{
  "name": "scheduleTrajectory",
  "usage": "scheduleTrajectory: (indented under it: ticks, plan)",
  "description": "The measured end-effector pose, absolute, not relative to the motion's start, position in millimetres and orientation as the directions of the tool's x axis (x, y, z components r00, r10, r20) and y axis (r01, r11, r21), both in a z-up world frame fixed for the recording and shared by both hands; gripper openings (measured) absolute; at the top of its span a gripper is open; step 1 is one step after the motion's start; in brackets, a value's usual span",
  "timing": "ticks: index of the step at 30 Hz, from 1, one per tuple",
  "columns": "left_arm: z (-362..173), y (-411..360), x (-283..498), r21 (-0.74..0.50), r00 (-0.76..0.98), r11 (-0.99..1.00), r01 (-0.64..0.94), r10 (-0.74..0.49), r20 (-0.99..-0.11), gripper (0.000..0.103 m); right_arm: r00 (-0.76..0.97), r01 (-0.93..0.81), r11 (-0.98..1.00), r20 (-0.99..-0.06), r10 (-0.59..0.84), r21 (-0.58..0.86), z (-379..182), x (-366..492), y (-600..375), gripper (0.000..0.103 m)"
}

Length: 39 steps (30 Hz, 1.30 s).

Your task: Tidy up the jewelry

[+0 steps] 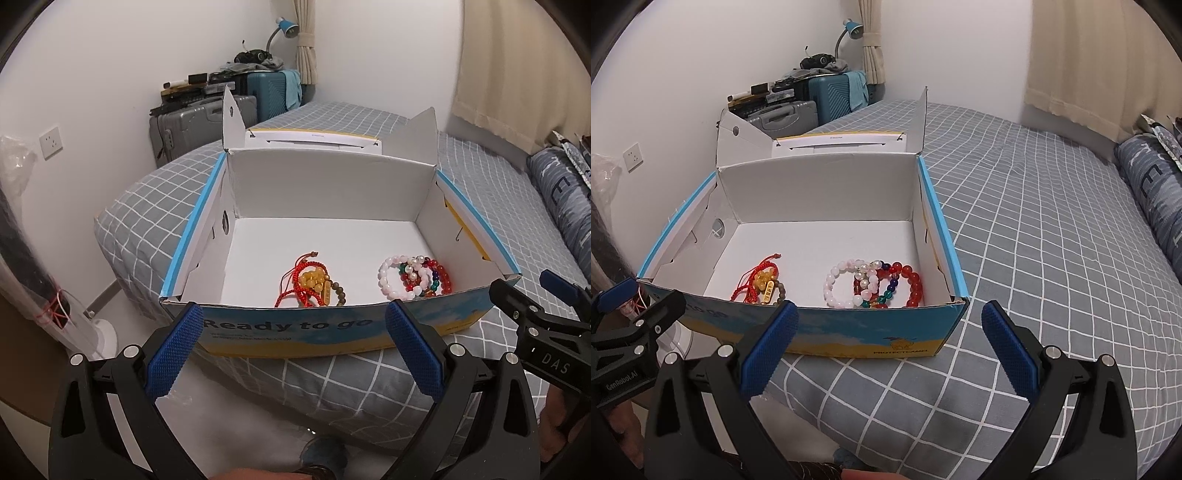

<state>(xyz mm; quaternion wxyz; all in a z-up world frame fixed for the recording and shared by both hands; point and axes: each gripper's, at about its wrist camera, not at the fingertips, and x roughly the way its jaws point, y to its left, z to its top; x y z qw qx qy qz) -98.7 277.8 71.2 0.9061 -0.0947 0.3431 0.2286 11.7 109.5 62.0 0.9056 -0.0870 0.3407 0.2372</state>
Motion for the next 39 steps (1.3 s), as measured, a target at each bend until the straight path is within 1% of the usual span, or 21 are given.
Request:
scheduleTrajectory:
  ticks: [39]
  plan:
    - [70.9,270.2,-98.2,-0.015,0.674,0.888,-0.46,0.338,-0.657,0.097,0.655,-0.475,0.88,-0.667,0.355,0.002,56.9,15.3,111.7,0.095]
